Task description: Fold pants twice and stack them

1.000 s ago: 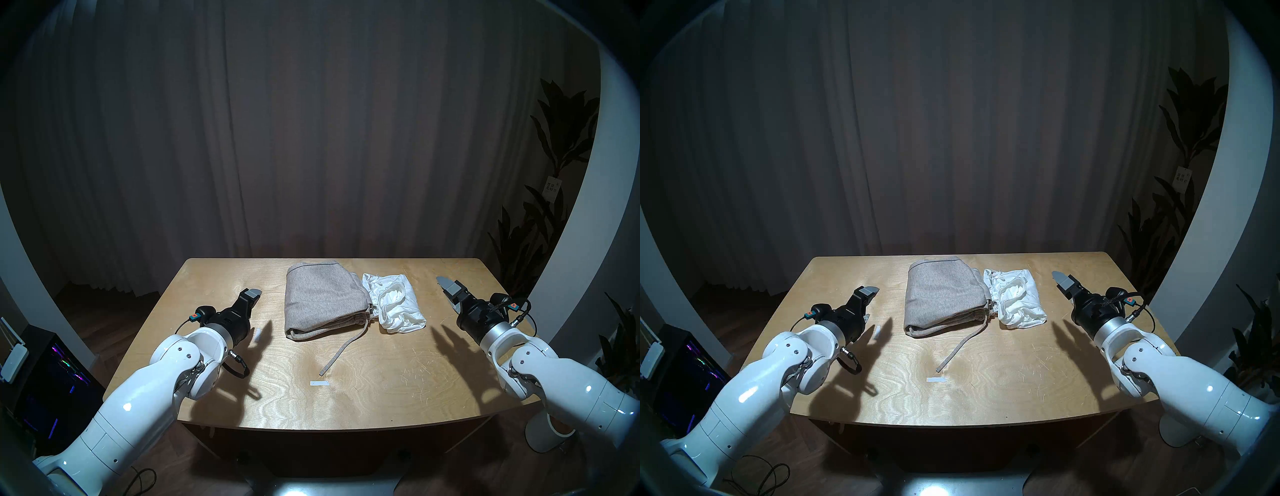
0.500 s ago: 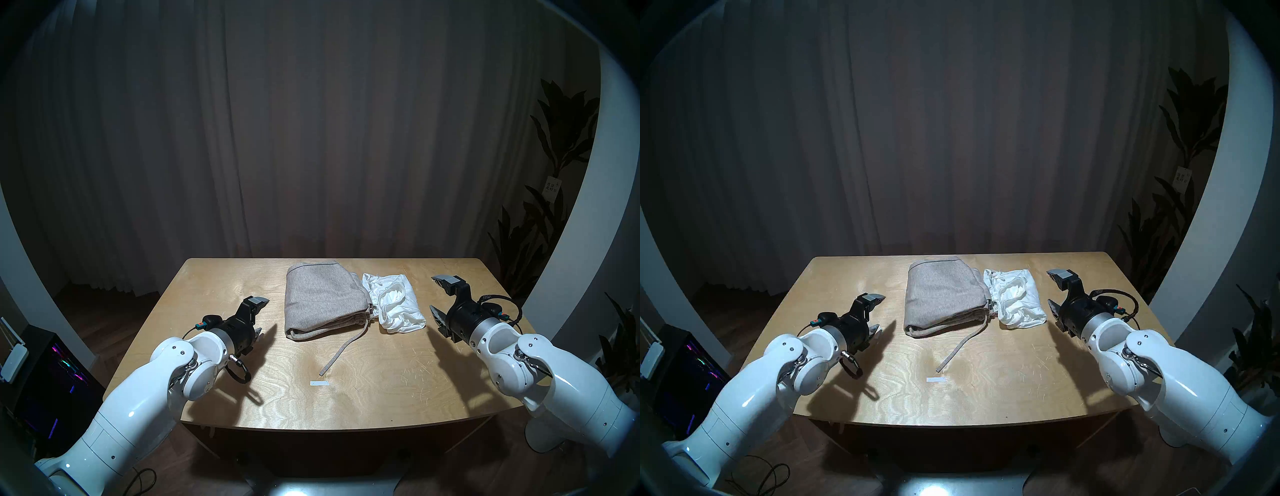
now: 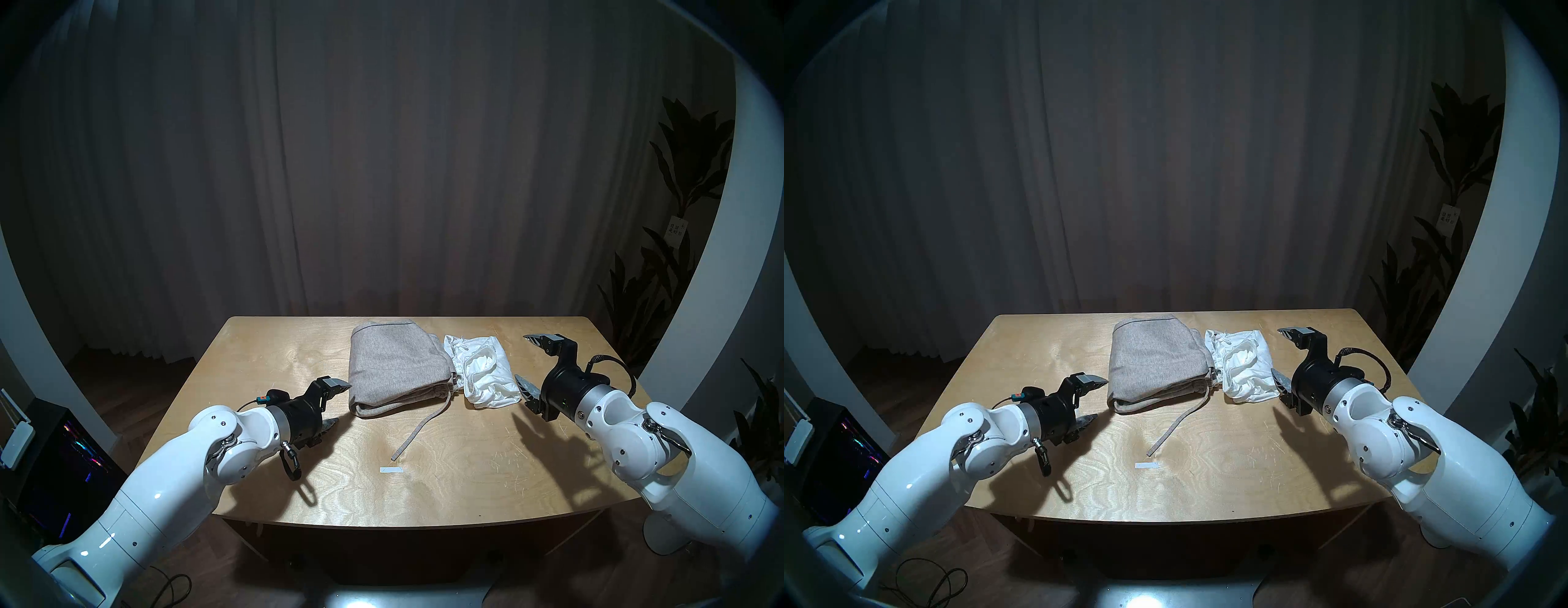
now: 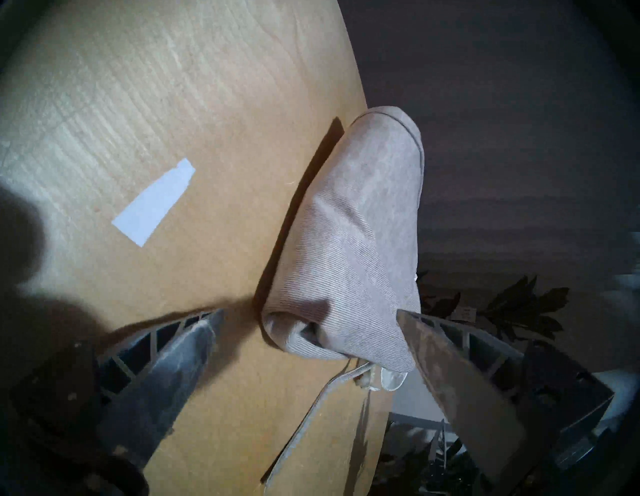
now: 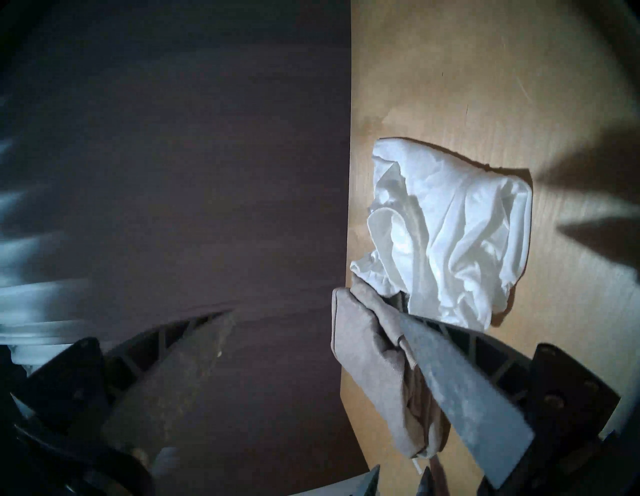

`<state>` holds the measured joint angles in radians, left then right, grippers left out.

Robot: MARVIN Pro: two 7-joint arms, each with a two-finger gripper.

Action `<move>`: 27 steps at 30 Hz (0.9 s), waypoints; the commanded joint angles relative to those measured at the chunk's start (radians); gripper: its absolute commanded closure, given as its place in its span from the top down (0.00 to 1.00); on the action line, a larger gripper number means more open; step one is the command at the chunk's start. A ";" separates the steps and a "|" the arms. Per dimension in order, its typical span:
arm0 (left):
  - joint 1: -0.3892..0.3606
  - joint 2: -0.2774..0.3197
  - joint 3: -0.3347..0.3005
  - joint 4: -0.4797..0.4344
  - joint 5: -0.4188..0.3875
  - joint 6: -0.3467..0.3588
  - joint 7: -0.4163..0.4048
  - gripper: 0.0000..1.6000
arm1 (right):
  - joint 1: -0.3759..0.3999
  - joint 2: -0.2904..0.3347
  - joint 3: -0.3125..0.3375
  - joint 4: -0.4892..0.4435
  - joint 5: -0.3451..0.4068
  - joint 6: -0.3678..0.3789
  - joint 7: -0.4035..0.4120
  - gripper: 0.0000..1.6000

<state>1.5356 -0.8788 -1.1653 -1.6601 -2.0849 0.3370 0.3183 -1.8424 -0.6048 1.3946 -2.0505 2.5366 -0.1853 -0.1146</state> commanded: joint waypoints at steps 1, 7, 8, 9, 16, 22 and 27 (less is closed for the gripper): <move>-0.120 -0.060 -0.004 0.066 0.048 0.064 0.017 1.00 | 0.017 -0.045 -0.024 -0.016 -0.013 0.022 0.057 1.00; -0.181 -0.094 0.034 0.137 0.095 0.127 0.005 1.00 | 0.050 -0.088 -0.076 0.013 -0.040 0.026 0.084 1.00; -0.180 -0.100 0.031 0.141 0.102 0.138 -0.003 1.00 | 0.055 -0.096 -0.085 0.018 -0.043 0.030 0.089 1.00; -0.192 -0.098 0.042 0.148 0.105 0.149 -0.005 1.00 | 0.056 -0.116 -0.090 0.022 -0.040 0.027 0.106 1.00; -0.233 -0.101 0.090 0.179 0.152 0.220 -0.050 1.00 | 0.110 -0.187 -0.168 0.054 -0.082 0.019 0.139 1.00; -0.262 -0.104 0.111 0.217 0.183 0.260 -0.091 1.00 | 0.156 -0.254 -0.246 0.094 -0.125 -0.001 0.147 1.00; -0.274 -0.116 0.119 0.251 0.196 0.270 -0.118 1.00 | 0.184 -0.285 -0.273 0.116 -0.140 -0.023 0.150 1.00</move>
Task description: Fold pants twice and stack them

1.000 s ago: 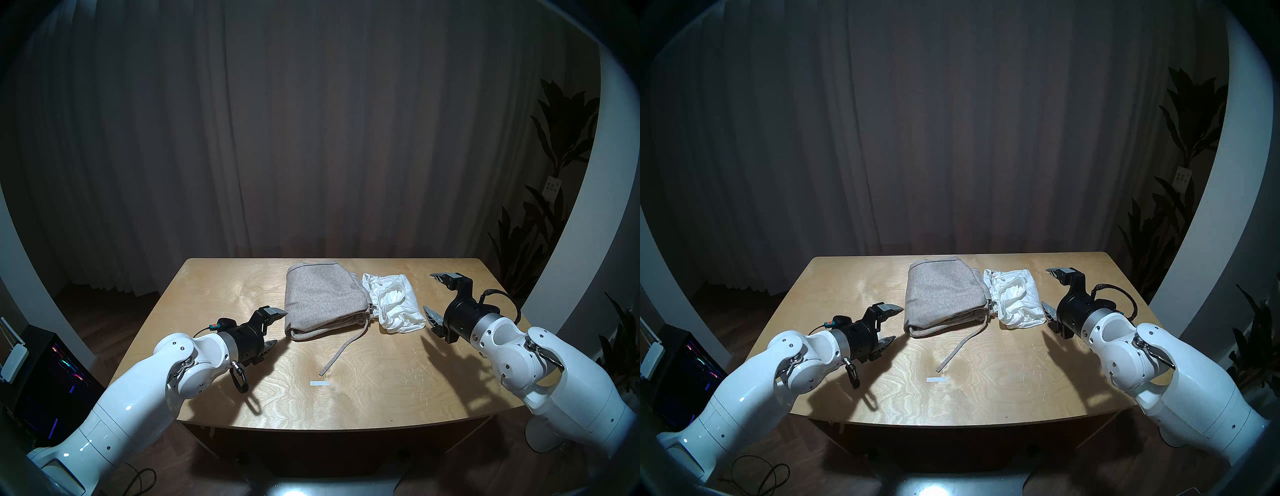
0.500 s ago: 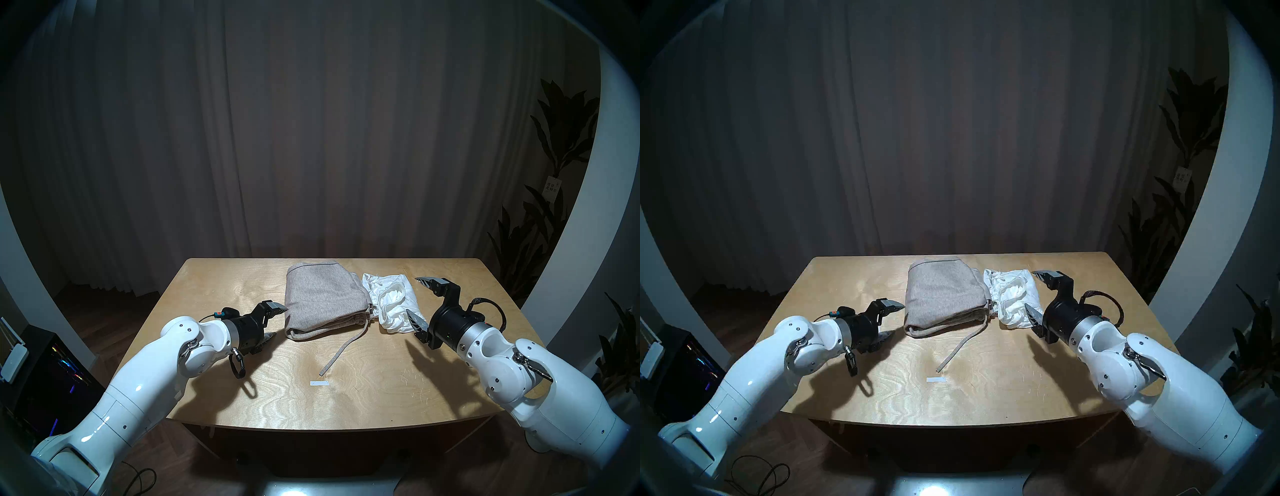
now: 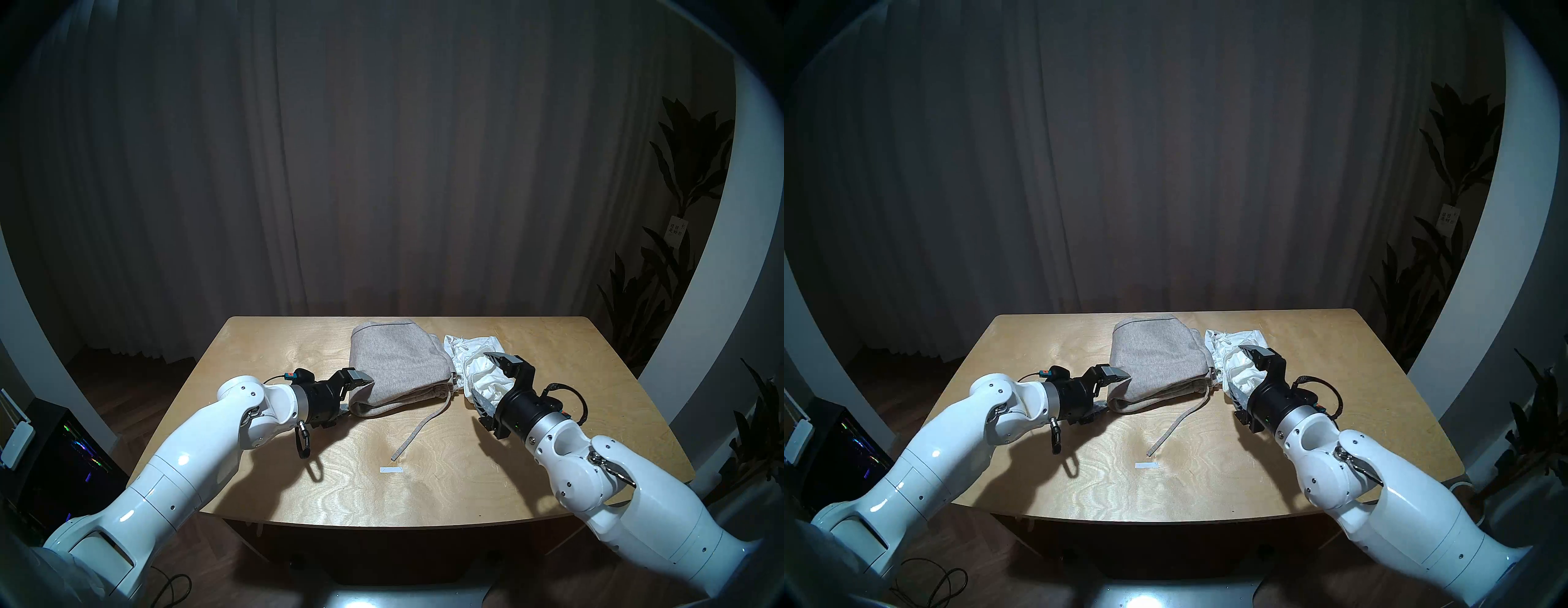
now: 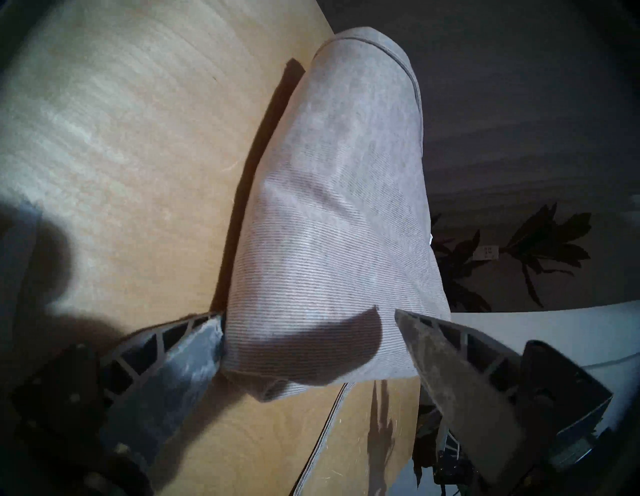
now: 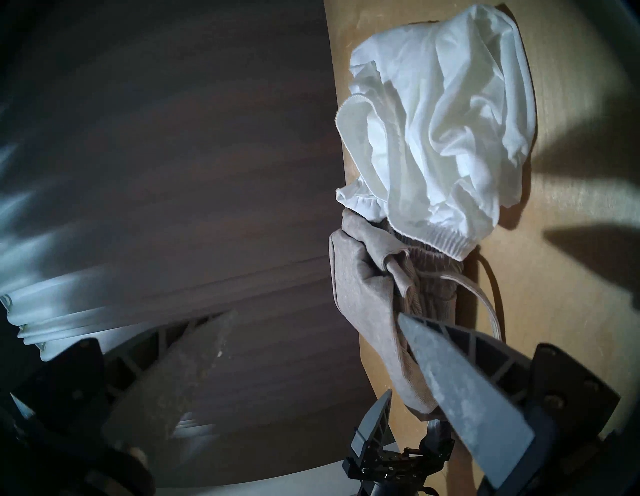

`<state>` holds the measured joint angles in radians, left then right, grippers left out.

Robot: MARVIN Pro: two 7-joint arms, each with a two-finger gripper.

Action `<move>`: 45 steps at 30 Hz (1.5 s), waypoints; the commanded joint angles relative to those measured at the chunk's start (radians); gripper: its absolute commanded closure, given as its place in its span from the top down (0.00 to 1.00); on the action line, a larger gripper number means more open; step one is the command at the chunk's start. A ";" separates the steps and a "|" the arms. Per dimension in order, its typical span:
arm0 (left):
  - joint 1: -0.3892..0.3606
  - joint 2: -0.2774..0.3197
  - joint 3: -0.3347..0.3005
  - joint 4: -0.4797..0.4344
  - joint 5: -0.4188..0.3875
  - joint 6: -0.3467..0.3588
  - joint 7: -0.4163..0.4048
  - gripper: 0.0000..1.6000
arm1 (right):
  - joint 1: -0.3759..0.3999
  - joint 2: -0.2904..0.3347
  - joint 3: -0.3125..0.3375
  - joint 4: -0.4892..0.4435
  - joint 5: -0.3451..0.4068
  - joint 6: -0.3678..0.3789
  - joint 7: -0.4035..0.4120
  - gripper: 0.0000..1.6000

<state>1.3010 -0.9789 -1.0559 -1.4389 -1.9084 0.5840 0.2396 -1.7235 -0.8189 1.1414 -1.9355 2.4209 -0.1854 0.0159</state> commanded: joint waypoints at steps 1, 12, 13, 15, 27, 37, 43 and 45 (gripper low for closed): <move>-0.042 -0.017 0.012 0.036 0.023 0.025 -0.046 1.00 | 0.069 -0.077 -0.022 0.007 -0.020 -0.020 0.022 1.00; -0.060 -0.033 0.028 0.112 0.043 0.054 -0.116 1.00 | 0.143 -0.166 -0.081 0.087 -0.045 -0.082 0.003 1.00; -0.062 -0.036 0.029 0.121 0.042 0.055 -0.120 1.00 | 0.151 -0.172 -0.087 0.098 -0.051 -0.083 0.006 1.00; -0.069 -0.040 0.032 0.136 0.048 0.058 -0.130 1.00 | 0.168 -0.186 -0.098 0.120 -0.054 -0.087 0.002 1.00; -0.115 -0.088 0.049 0.251 0.052 0.066 -0.161 1.00 | 0.240 -0.242 -0.155 0.262 -0.087 -0.084 0.017 1.00; -0.123 -0.092 0.063 0.291 0.078 0.079 -0.277 1.00 | 0.298 -0.283 -0.179 0.356 -0.099 -0.069 0.029 1.00; -0.122 -0.081 0.069 0.297 0.102 0.089 -0.373 1.00 | 0.333 -0.307 -0.190 0.410 -0.101 -0.050 0.030 1.00; -0.127 -0.083 0.074 0.306 0.111 0.089 -0.384 1.00 | 0.344 -0.312 -0.194 0.426 -0.105 -0.041 0.034 1.00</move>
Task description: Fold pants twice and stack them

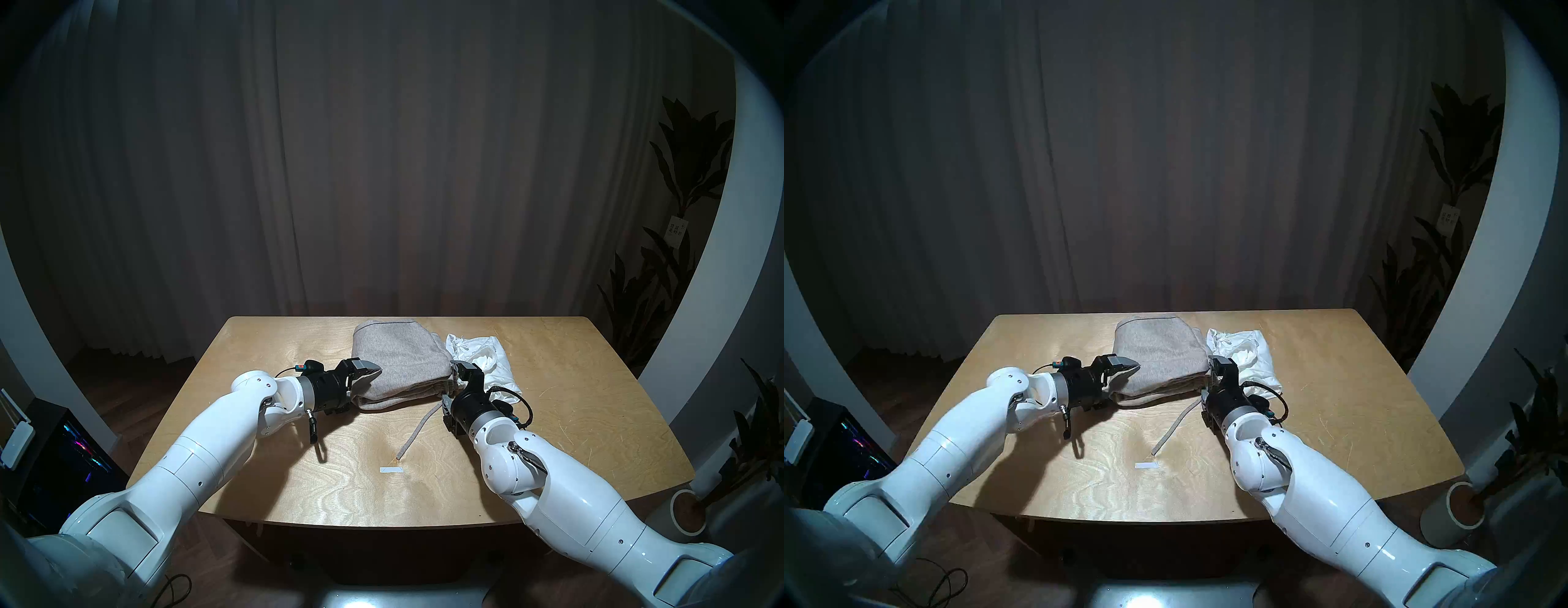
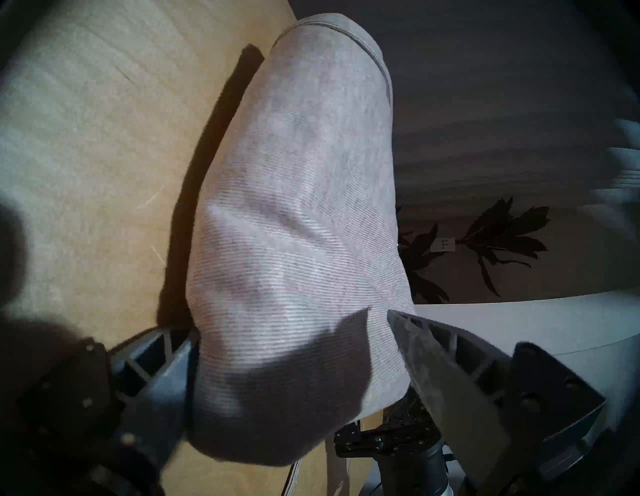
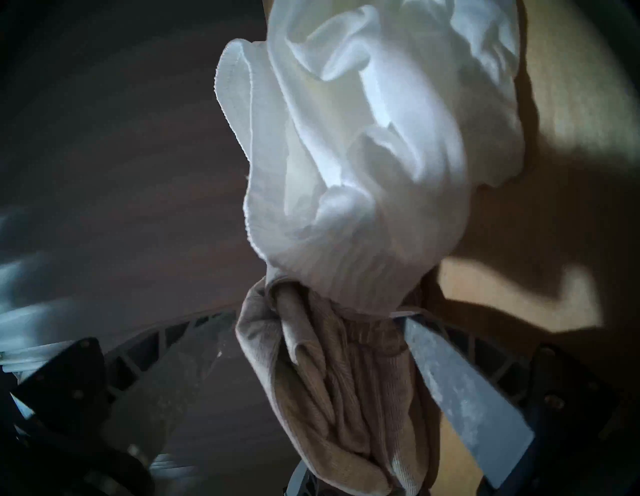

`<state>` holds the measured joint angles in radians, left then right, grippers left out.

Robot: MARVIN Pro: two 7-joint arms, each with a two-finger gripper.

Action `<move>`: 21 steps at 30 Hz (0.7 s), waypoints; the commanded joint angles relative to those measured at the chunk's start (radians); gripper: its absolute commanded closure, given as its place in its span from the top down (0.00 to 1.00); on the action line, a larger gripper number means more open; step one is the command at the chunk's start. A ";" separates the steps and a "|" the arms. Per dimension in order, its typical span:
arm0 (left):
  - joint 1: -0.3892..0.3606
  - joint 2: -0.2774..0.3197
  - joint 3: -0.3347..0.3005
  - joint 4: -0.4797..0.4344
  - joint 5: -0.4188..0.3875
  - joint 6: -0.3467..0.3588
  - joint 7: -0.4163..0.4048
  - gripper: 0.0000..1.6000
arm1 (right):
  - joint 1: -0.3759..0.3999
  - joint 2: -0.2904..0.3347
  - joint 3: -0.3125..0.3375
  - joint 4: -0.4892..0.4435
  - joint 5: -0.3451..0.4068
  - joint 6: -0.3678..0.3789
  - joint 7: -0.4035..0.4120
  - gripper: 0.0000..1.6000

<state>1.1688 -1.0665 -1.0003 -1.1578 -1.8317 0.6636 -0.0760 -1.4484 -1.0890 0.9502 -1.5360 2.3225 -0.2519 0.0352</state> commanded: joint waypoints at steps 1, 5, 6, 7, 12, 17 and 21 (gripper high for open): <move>0.002 0.003 0.020 0.032 0.039 0.009 -0.078 1.00 | 0.074 -0.046 -0.004 0.034 -0.006 0.028 0.016 1.00; -0.011 -0.006 0.026 0.057 0.049 0.009 -0.095 1.00 | 0.094 -0.049 -0.013 0.056 -0.012 0.053 0.021 1.00; -0.015 -0.008 0.029 0.063 0.054 0.009 -0.101 1.00 | 0.098 -0.051 -0.015 0.063 -0.011 0.060 0.023 1.00; -0.019 -0.010 0.030 0.071 0.057 0.009 -0.105 1.00 | 0.100 -0.049 -0.018 0.070 -0.012 0.077 0.033 1.00; -0.035 -0.014 0.035 0.096 0.065 0.012 -0.118 1.00 | 0.068 -0.014 -0.006 0.031 0.003 0.103 0.045 1.00; -0.045 -0.015 0.039 0.110 0.068 0.017 -0.125 1.00 | 0.011 0.050 0.016 -0.020 0.007 0.109 0.054 1.00; -0.057 -0.020 0.045 0.124 0.073 0.021 -0.127 1.00 | -0.026 0.085 0.030 -0.053 0.010 0.100 0.063 1.00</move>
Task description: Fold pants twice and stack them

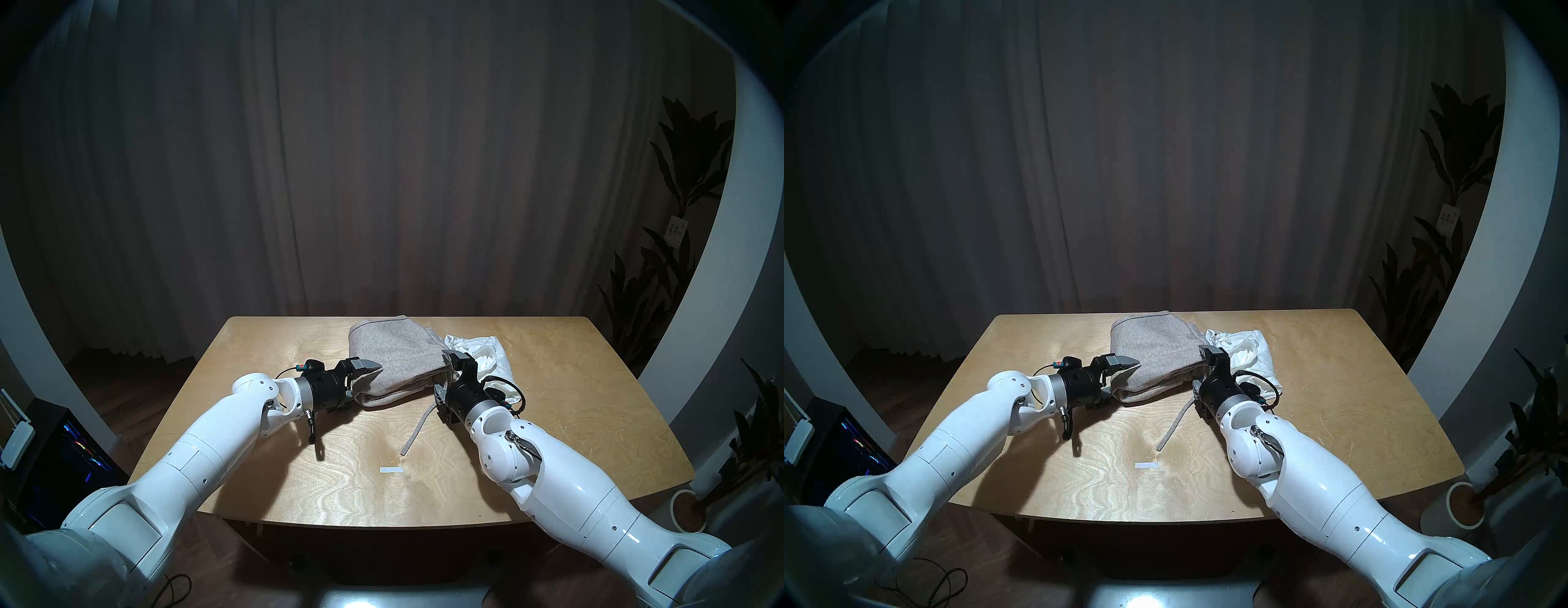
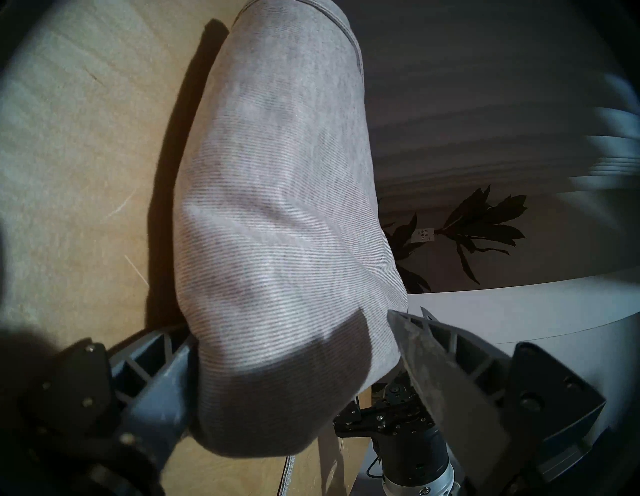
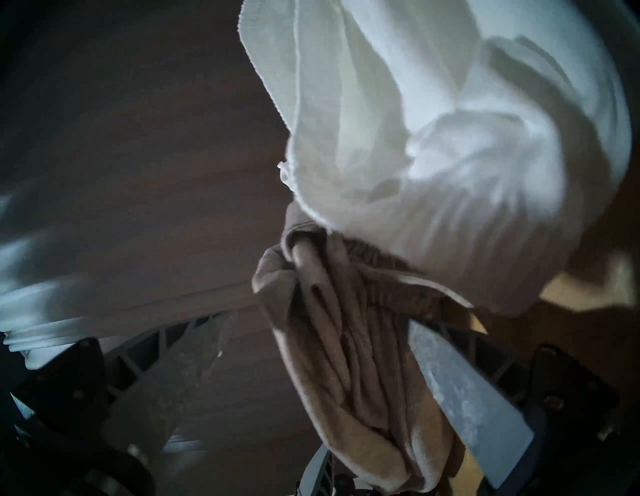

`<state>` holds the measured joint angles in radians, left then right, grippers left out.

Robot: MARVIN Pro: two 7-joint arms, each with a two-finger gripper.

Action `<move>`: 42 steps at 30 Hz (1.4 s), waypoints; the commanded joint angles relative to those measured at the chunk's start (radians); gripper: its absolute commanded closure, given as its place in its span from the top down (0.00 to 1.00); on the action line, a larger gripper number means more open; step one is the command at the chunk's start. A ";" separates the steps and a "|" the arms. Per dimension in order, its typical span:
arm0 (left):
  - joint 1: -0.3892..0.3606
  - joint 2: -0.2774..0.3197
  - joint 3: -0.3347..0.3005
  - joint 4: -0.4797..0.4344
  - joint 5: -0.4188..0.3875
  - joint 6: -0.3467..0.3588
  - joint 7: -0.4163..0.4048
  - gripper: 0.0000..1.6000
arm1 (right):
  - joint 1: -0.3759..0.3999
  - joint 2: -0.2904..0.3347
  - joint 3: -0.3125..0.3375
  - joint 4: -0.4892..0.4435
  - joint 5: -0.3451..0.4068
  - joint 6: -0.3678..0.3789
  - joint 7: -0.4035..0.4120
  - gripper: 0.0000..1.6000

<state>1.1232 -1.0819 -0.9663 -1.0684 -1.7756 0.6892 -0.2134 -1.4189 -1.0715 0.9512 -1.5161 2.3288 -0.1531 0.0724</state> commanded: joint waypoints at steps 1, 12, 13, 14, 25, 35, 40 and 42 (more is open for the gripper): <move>-0.014 -0.006 0.012 0.039 0.019 -0.004 0.009 1.00 | -0.062 0.074 0.032 -0.080 0.005 0.001 0.027 1.00; -0.027 -0.007 0.021 0.045 0.019 0.003 0.019 1.00 | -0.053 0.063 0.028 -0.079 -0.013 -0.052 0.011 1.00; -0.026 -0.007 0.021 0.044 0.017 0.004 0.022 1.00 | -0.048 0.063 0.025 -0.076 -0.021 -0.055 0.008 1.00; -0.026 -0.006 0.021 0.043 0.016 0.003 0.023 1.00 | -0.042 0.060 0.027 -0.070 -0.018 -0.058 0.001 1.00; -0.026 -0.005 0.025 0.044 0.013 0.003 0.027 1.00 | 0.035 -0.003 -0.002 0.037 -0.037 -0.046 -0.013 1.00; -0.038 -0.006 0.018 0.054 0.000 0.008 0.034 1.00 | 0.080 -0.025 -0.024 0.080 -0.047 -0.018 -0.015 1.00; -0.055 -0.012 0.025 0.070 0.005 0.010 0.044 1.00 | 0.095 -0.028 -0.033 0.099 -0.053 0.000 -0.014 1.00; -0.060 -0.014 0.029 0.076 0.007 0.012 0.042 1.00 | 0.101 -0.030 -0.038 0.105 -0.055 0.011 -0.011 1.00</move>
<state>1.0806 -1.0951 -0.9453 -1.0293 -1.7793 0.6955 -0.1907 -1.3509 -1.0790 0.9235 -1.4145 2.2761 -0.1728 0.0520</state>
